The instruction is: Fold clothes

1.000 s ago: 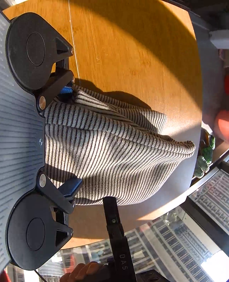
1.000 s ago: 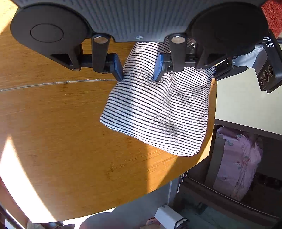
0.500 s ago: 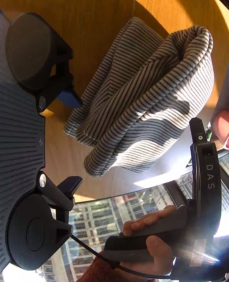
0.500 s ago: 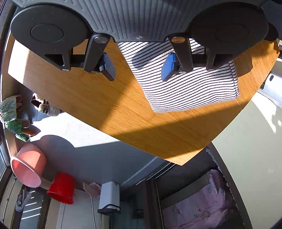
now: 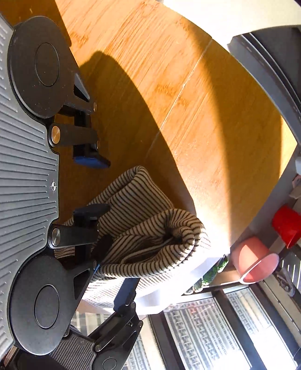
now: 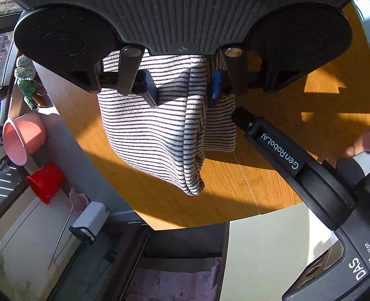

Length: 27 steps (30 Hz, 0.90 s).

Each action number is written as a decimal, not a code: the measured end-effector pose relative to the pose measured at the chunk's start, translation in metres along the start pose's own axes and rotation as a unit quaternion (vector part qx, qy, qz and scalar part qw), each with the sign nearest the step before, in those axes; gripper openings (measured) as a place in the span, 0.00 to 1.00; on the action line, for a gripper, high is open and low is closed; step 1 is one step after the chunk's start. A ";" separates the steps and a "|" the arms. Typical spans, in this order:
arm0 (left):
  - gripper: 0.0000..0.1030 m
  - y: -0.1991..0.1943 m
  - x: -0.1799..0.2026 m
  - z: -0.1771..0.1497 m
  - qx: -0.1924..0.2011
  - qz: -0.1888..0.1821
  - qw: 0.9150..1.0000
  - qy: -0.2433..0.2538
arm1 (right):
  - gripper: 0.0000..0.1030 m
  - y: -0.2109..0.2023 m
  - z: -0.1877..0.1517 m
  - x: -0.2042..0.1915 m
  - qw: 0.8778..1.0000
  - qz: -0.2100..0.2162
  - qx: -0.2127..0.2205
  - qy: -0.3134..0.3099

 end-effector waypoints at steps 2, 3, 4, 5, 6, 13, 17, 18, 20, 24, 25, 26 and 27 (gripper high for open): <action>0.34 0.005 0.005 0.007 -0.001 -0.016 1.000 0.004 | 0.30 -0.008 0.003 0.011 0.999 0.018 0.000 0.027; 0.31 0.007 0.008 0.006 -0.001 -0.022 1.000 0.007 | 0.26 -0.012 0.004 0.018 0.999 0.028 -0.001 0.045; 0.30 0.009 0.010 0.006 -0.002 -0.028 1.000 0.009 | 0.25 -0.016 0.006 0.027 0.997 0.037 -0.001 0.066; 0.27 0.011 0.015 0.007 -0.002 -0.027 1.000 0.011 | 0.23 -0.020 0.007 0.036 0.995 0.046 -0.002 0.086; 0.27 0.011 0.013 0.009 -0.002 -0.026 1.000 0.012 | 0.22 -0.025 0.007 0.042 0.993 0.057 0.001 0.106; 0.26 0.019 0.000 0.010 -0.017 -0.038 0.999 0.006 | 0.21 -0.050 0.002 0.062 0.958 0.194 -0.021 0.210; 0.28 0.021 -0.003 0.010 -0.022 -0.038 0.999 0.006 | 0.21 -0.029 -0.014 0.044 0.963 0.181 -0.038 0.196; 0.28 0.021 -0.004 0.010 -0.023 -0.036 0.999 0.006 | 0.22 -0.025 -0.016 0.041 0.963 0.180 -0.035 0.199; 0.27 0.019 -0.006 0.011 -0.023 -0.036 0.999 0.006 | 0.23 -0.019 -0.018 0.037 0.967 0.171 -0.029 0.189; 0.27 0.011 -0.007 0.009 -0.023 -0.029 0.999 0.010 | 0.24 -0.016 -0.019 0.024 0.975 0.151 -0.022 0.159; 0.27 0.010 -0.008 0.009 -0.024 -0.026 0.999 0.012 | 0.24 -0.017 -0.020 0.023 0.977 0.149 -0.021 0.153; 0.27 0.008 -0.007 0.010 -0.024 -0.023 0.999 0.013 | 0.24 -0.017 -0.019 0.021 0.977 0.147 -0.020 0.150; 0.27 0.006 -0.007 0.010 -0.023 -0.019 0.999 0.015 | 0.24 -0.017 -0.019 0.019 0.978 0.146 -0.020 0.148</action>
Point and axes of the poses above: each gripper's, at about its wrist camera, not at the fingertips, and y roughly the way its jaws point, x to its right, z to its top, the point moved 2 cm from there along y, roughly the way its jaws point, and after that the axes turned 8 degrees about z, right-handed, at the moved point
